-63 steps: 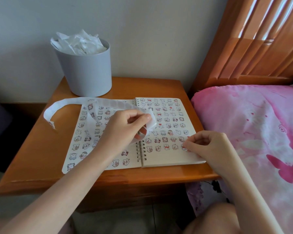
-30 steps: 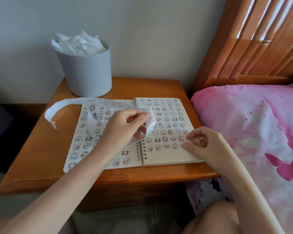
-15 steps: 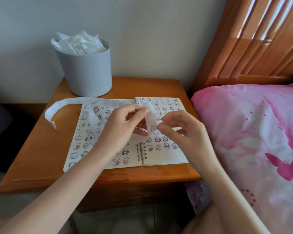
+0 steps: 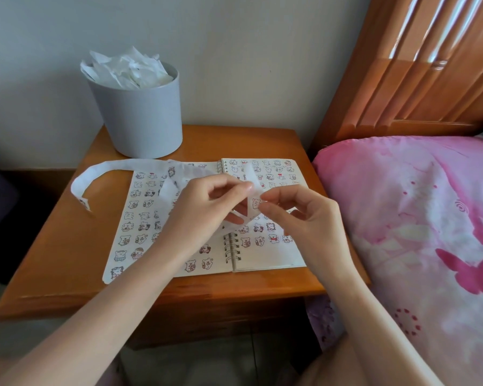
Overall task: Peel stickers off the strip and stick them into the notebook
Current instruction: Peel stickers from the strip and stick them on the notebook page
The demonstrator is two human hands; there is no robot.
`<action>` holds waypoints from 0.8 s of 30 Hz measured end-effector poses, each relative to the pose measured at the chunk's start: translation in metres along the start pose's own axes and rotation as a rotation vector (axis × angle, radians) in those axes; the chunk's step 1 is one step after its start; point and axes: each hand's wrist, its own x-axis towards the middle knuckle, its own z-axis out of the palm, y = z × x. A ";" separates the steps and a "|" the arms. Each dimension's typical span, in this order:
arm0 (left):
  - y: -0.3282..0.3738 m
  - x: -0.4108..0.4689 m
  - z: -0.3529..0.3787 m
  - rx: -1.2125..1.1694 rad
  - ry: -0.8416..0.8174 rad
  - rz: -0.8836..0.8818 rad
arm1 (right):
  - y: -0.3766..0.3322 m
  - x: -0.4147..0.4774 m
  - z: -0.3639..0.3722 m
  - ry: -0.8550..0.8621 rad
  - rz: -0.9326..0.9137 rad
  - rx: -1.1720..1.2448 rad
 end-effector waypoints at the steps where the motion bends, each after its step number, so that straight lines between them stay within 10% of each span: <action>1: 0.000 0.000 0.000 0.016 -0.007 0.005 | 0.000 0.000 0.000 0.006 0.000 -0.001; 24: -0.004 0.001 0.000 0.033 -0.077 0.009 | 0.000 -0.001 -0.001 0.017 -0.025 -0.039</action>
